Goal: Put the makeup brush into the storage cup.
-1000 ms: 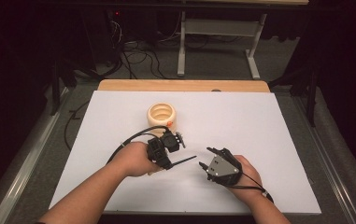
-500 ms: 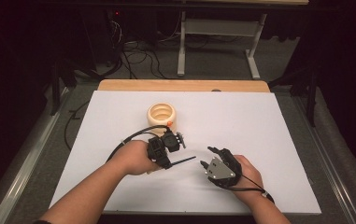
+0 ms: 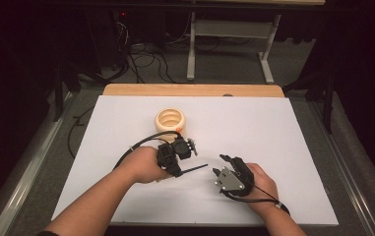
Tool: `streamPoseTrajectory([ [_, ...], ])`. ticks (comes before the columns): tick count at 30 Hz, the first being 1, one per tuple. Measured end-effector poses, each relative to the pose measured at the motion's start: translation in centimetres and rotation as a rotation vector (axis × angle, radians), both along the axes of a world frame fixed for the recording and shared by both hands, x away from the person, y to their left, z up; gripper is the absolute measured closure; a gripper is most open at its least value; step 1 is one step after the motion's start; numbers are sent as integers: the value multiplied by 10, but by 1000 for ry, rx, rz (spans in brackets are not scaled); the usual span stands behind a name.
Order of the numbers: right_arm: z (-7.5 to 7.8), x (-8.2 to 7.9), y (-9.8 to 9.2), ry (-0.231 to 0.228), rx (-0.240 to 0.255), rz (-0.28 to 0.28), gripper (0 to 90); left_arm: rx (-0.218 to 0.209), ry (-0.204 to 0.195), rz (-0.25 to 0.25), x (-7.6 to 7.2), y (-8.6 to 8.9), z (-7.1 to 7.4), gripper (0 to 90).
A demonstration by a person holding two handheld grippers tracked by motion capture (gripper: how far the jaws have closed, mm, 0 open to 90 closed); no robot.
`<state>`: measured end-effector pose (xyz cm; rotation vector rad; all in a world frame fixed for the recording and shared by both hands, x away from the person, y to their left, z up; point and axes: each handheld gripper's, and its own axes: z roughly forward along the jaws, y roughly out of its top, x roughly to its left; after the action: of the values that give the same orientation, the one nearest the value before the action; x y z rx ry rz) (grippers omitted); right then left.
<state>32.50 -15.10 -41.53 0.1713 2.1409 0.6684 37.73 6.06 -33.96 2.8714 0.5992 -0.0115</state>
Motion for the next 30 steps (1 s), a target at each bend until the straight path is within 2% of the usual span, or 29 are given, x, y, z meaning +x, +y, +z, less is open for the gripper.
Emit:
streamPoseTrajectory([
  [12,-4,-3,5,-50,-76,8,493,1,3,-7,-1,-2,1,833],
  [16,-4,-3,5,-93,-111,13,502,6,1,-12,-1,-4,1,833],
  [30,-7,-8,11,-129,-171,45,531,9,0,-15,0,-7,1,832],
])
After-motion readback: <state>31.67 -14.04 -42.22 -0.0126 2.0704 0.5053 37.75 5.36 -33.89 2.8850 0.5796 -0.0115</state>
